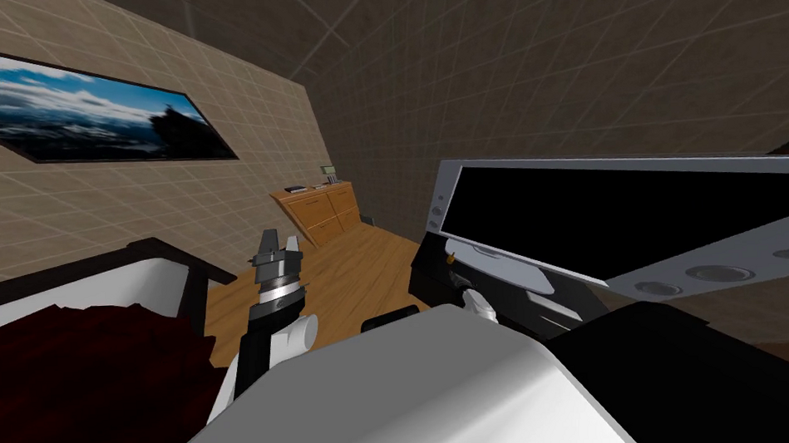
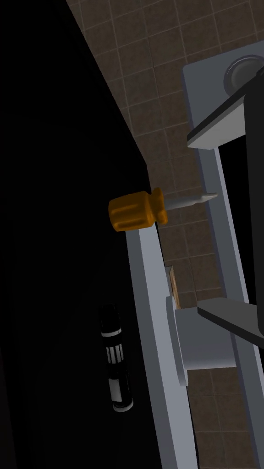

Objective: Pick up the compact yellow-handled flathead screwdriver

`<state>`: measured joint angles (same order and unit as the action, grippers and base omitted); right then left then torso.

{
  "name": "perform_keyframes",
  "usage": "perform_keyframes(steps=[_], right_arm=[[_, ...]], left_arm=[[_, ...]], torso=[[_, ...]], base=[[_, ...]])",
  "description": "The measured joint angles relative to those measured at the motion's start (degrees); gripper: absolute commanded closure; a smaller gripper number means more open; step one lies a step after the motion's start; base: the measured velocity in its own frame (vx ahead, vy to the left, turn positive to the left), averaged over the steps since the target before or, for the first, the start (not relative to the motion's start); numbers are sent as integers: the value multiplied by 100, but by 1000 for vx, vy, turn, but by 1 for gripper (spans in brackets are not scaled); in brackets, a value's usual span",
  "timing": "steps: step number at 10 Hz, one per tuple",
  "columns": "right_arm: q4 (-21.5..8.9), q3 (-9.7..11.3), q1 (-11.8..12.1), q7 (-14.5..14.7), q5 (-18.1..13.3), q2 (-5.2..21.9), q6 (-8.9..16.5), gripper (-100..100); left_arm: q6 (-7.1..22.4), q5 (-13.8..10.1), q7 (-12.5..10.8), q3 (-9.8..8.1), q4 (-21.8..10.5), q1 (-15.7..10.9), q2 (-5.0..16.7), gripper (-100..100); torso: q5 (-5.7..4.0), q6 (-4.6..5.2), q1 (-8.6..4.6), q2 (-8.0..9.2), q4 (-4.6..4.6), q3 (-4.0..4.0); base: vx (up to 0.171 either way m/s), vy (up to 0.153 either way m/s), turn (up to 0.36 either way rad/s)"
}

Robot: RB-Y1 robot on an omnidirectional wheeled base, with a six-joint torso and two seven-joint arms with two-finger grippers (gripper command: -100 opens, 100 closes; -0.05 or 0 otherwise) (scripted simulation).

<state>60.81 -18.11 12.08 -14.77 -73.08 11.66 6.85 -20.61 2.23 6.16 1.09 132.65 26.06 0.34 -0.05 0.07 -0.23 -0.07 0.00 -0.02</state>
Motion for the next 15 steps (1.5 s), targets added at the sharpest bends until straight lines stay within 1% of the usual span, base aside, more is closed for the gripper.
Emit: perform_keyframes(steps=[1, 2, 3, 5, 7, 8, 9, 10, 11, 12, 15], right_arm=[[-98, 98, -13, 52, 91, 77, 182, -100], [-225, -35, -65, -3, -99, 20, 204, -100], [-295, -106, -101, -55, -284, -4, 175, -100], [-471, -134, -155, 42, -404, 1, 312, -100], [-557, -191, -198, -65, -673, -4, 303, -100], [-671, -232, -231, -91, -837, -13, 357, -100], [-740, -258, -264, -61, -902, -14, 406, -100], [-919, -295, -324, -158, -1139, 17, 465, -100], [-1079, -369, -399, -118, -1273, 2, 559, -100], [-1151, -406, -429, -60, -1379, 2, 609, -100], [-1471, -482, -556, -126, -1828, 24, 766, -100]], left_arm=[[0, 0, 0, 0, 0, -1, 0, 0], [0, 0, 0, 0, 0, 0, 0, 0], [0, 0, 0, 0, 0, 0, 0, 0], [0, 0, 0, 0, 0, 0, 0, 0], [0, 0, 0, 0, 0, 1, 0, 0], [0, 0, 0, 0, 0, 0, 0, 0], [0, 0, 0, 0, 0, 0, 0, 0], [0, 0, 0, 0, 0, 0, 0, 0], [0, 0, 0, 0, 0, 0, 0, 0], [0, 0, 0, -1, 0, 1, 0, 0], [0, 0, 0, 0, 0, 1, 0, 0]], torso=[[0, -3, -1, -1, 0, -1], [-1, 1, -1, -3, -1, -2], [1, 1, 4, -5, -1, -3], [0, 1, 0, -6, -1, -4], [2, 1, 9, -7, -2, -4], [1, -3, 3, -7, -1, -4], [0, 1, 0, -8, -2, -5], [-1, -1, -5, -12, -2, -6], [-2, -2, -11, -14, -3, -8], [-2, 2, -11, -13, -3, -8], [-1, -1, -4, -21, -4, -12]], base=[[-8, -30, 89], [-3, -15, -17], [-4, -21, 186], [0, -20, 41], [-1, -10, 79], [3, -31, 99], [13, -38, 141], [18, -58, 217], [14, -57, 87], [25, -52, 113], [36, -42, 117]])
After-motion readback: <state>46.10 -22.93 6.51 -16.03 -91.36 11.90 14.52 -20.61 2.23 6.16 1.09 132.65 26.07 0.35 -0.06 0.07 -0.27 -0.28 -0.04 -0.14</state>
